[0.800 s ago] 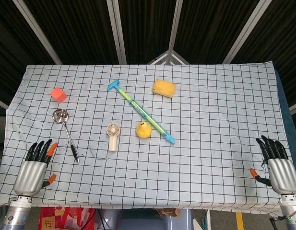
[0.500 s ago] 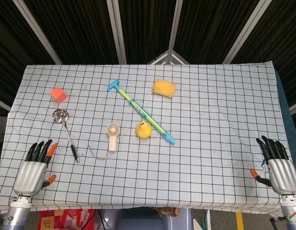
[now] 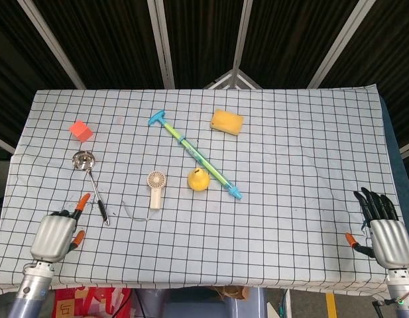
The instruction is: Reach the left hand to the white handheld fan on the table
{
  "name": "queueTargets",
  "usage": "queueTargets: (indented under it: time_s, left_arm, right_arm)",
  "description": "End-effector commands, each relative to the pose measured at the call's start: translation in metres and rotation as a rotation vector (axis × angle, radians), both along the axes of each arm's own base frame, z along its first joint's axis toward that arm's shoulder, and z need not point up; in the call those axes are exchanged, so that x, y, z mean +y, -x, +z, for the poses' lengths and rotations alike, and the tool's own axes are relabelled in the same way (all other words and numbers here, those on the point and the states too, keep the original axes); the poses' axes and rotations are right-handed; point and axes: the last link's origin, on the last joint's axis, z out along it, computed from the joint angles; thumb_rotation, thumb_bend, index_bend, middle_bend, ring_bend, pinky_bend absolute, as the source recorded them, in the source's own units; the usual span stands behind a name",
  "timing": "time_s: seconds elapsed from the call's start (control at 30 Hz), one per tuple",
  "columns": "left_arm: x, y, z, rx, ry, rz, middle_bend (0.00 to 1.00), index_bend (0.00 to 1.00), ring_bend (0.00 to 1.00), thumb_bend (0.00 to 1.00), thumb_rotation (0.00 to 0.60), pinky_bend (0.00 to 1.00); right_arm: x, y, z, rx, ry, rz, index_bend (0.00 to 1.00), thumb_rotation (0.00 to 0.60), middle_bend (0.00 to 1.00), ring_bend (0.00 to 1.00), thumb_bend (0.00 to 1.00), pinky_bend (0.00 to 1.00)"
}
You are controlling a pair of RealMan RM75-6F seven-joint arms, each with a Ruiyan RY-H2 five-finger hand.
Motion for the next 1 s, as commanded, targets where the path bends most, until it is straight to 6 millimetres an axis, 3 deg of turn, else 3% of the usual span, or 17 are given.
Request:
queueTargets:
  time_s: [0.03, 0.37, 0.67, 1.0]
  left_arm:
    - [0.023, -0.014, -0.02, 0.003, 0.053, 0.004, 0.83, 0.0, 0.68, 0.64, 0.6, 0.74]
    - [0.061, -0.048, -0.07, 0.045, 0.167, 0.014, 0.87, 0.03, 0.72, 0.69, 0.6, 0.76]
    - [0.072, -0.065, -0.1, 0.086, 0.217, 0.021, 0.87, 0.05, 0.72, 0.71, 0.6, 0.76]
    - [0.077, -0.074, -0.118, 0.096, 0.232, 0.02, 0.87, 0.06, 0.72, 0.71, 0.6, 0.76]
  right_arm:
    - [0.0, 0.0, 0.0, -0.003, -0.002, 0.001, 0.07, 0.6, 0.0, 0.0, 0.28, 0.0]
    - [-0.002, 0.0, 0.0, -0.009, -0.007, -0.001, 0.07, 0.6, 0.0, 0.0, 0.28, 0.0]
    - [-0.003, 0.001, 0.001, -0.011, -0.012, -0.004, 0.07, 0.6, 0.0, 0.0, 0.28, 0.0]
    - [-0.003, 0.0, 0.001, -0.011, -0.012, -0.003, 0.07, 0.6, 0.0, 0.0, 0.28, 0.0]
